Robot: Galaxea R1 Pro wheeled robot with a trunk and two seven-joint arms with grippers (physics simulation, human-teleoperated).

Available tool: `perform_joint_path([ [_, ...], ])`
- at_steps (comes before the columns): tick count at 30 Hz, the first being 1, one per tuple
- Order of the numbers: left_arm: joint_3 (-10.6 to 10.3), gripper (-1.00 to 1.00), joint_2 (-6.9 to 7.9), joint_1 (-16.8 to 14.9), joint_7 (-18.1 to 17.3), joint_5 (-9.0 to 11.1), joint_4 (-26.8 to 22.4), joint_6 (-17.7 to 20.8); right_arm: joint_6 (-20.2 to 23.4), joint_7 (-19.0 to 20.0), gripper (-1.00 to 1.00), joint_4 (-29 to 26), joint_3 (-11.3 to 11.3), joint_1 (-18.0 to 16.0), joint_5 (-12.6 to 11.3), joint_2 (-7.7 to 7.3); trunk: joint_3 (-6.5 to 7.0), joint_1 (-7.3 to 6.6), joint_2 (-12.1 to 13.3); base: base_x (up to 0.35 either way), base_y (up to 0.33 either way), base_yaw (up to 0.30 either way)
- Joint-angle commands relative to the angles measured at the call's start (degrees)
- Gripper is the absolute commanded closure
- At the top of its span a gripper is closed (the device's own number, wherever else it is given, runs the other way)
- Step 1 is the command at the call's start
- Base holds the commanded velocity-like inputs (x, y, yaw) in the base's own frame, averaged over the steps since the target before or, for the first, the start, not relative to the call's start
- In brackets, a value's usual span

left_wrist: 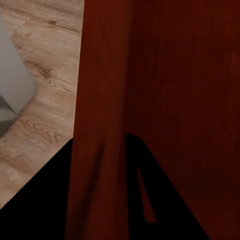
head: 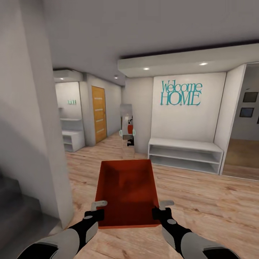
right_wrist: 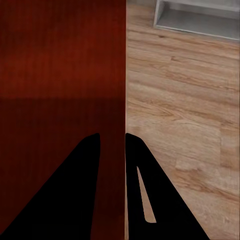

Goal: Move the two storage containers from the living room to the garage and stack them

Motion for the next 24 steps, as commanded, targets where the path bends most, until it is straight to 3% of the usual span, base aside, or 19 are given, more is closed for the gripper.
perform_joint_path([
  [1,2.5,1.0,0.8,0.0,0.3,0.9,0.2,-0.2,-1.6,-0.4,1.0,-0.1,-2.8,-0.1,0.6,-0.04,-0.09,0.04,-0.1,0.324,0.0,0.0],
  [24,2.5,1.0,0.8,0.0,0.3,0.9,0.2,-0.2,-1.5,-0.4,1.0,-0.1,-2.8,-0.1,0.6,-0.04,-0.09,0.04,-0.1,0.324,0.0,0.0],
])
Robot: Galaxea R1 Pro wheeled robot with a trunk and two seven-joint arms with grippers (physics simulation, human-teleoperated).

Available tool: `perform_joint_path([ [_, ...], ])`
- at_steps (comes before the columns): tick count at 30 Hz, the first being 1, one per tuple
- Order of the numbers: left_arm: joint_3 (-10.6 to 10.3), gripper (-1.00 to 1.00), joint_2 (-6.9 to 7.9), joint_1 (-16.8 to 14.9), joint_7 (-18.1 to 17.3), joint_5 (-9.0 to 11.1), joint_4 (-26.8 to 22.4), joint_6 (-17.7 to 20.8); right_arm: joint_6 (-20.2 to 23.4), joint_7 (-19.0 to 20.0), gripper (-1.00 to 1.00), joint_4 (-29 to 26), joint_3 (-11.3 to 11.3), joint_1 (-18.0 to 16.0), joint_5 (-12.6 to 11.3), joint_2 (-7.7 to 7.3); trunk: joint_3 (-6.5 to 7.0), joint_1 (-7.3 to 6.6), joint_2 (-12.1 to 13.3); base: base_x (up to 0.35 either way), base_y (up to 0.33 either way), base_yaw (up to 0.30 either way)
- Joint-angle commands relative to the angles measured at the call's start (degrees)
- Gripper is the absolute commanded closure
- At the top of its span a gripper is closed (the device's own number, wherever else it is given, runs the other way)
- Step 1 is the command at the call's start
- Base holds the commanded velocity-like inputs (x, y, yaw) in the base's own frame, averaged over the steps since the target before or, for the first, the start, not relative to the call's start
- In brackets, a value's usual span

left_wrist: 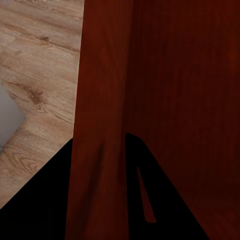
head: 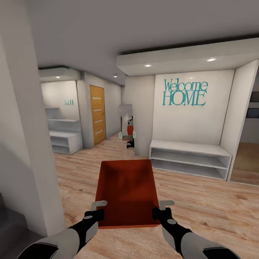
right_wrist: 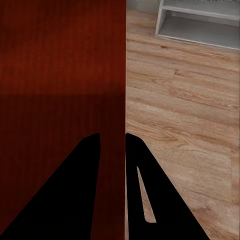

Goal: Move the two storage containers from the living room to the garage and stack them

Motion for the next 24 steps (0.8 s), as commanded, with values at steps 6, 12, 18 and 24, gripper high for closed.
perform_joint_path([
  [6,2.5,1.0,0.8,0.0,0.3,0.9,0.2,-0.2,-1.5,-0.4,1.0,-0.1,-2.8,-0.1,0.6,-0.04,-0.09,0.04,-0.1,0.324,0.0,0.0],
  [12,2.5,1.0,0.8,0.0,0.3,0.9,0.2,-0.2,-1.5,-0.4,1.0,-0.1,-2.8,-0.1,0.6,-0.07,-0.09,0.04,-0.1,0.324,0.0,0.0],
  [18,2.5,1.0,0.8,0.0,0.3,0.9,0.2,-0.2,-1.5,-0.4,1.0,-0.1,-2.8,-0.1,0.6,-0.12,-0.09,0.04,-0.1,0.324,0.0,0.0],
  [24,2.5,1.0,0.8,0.0,0.3,0.9,0.2,-0.2,-1.5,-0.4,1.0,-0.1,-2.8,-0.1,0.6,-0.13,-0.09,0.04,-0.1,0.324,0.0,0.0],
])
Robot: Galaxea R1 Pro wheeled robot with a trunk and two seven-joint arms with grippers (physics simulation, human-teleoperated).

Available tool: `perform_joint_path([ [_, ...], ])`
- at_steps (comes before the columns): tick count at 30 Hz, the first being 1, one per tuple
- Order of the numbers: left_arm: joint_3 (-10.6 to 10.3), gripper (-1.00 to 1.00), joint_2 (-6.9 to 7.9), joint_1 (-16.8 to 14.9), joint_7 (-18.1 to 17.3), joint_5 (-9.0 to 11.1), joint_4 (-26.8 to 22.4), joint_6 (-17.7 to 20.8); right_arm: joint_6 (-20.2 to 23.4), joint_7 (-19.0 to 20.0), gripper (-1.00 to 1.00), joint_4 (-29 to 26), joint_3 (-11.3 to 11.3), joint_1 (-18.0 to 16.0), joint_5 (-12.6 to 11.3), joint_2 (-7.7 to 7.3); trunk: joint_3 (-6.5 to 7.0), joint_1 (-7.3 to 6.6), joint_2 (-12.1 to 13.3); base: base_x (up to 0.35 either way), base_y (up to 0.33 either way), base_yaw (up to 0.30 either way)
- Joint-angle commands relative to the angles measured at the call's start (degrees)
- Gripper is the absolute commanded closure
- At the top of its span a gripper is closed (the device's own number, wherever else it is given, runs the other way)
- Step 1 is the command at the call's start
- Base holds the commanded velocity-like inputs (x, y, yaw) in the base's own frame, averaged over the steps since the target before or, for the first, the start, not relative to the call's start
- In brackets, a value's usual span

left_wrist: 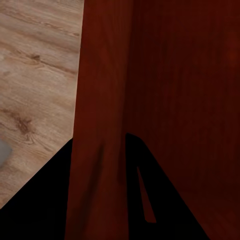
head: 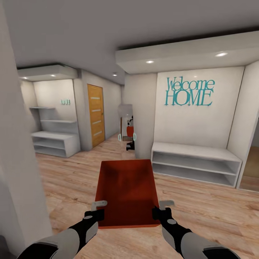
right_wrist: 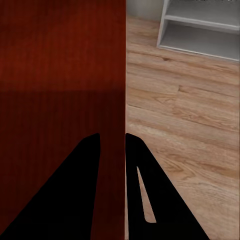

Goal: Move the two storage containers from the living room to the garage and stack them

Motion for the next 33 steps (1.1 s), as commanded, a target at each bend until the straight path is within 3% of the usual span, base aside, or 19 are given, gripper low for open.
perform_joint_path([
  [1,2.5,1.0,0.8,0.0,0.3,0.9,0.2,-0.1,-1.5,-0.4,1.0,-0.1,-2.8,-0.1,0.6,-0.14,-0.09,0.04,-0.1,0.324,0.0,0.0],
  [33,2.5,1.0,0.8,0.0,0.3,0.9,0.2,-0.1,-1.6,-0.4,1.0,-0.1,-2.8,-0.1,0.6,0.06,-0.09,0.04,-0.1,0.324,0.0,0.001],
])
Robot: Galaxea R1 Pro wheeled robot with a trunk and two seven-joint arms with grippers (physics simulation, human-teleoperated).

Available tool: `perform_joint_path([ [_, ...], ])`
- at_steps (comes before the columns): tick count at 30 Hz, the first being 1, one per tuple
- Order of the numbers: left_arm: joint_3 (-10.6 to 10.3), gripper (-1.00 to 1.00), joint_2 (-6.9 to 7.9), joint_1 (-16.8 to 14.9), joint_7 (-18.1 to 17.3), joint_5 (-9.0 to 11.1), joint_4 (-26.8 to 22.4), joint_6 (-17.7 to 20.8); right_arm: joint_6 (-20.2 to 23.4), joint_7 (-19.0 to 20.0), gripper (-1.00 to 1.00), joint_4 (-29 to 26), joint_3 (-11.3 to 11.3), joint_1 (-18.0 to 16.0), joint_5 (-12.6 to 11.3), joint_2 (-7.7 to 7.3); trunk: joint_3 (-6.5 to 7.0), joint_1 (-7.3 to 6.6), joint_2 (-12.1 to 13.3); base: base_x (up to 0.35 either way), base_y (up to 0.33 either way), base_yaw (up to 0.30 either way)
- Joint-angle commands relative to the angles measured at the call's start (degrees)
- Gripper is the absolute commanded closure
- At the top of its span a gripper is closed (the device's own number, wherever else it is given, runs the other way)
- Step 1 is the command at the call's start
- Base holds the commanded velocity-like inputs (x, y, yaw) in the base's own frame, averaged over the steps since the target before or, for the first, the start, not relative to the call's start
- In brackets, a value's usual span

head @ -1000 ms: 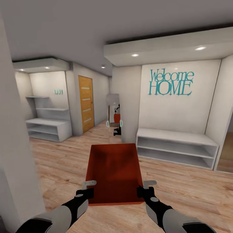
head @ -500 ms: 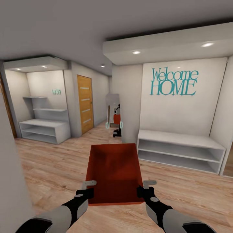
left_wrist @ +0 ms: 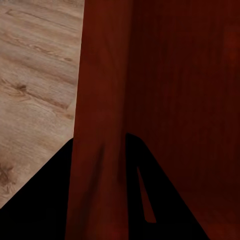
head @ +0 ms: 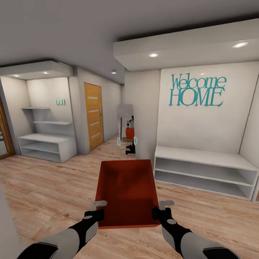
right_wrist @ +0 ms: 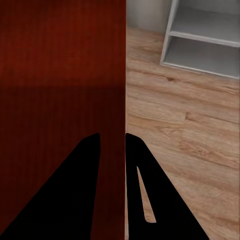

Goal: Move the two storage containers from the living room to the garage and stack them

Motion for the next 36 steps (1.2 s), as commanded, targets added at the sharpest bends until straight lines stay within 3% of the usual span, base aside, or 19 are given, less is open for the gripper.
perform_joint_path([
  [1,2.5,1.0,0.74,0.0,0.3,1.0,0.2,-0.2,-1.6,-0.4,1.0,-0.1,-2.9,-0.1,0.7,0.03,-0.09,0.04,-0.1,0.324,0.0,0.051],
  [18,2.5,1.0,0.74,0.0,0.3,1.0,0.2,-0.2,-1.6,-0.3,1.0,-0.1,-2.9,-0.1,0.6,-0.07,-0.09,0.04,-0.1,0.324,0.0,0.239],
  [36,2.5,1.0,0.74,0.0,0.3,1.0,0.2,-0.2,-1.6,-0.3,1.0,-0.1,-2.9,-0.1,0.6,-0.11,-0.09,0.04,-0.1,0.324,0.0,0.015],
])
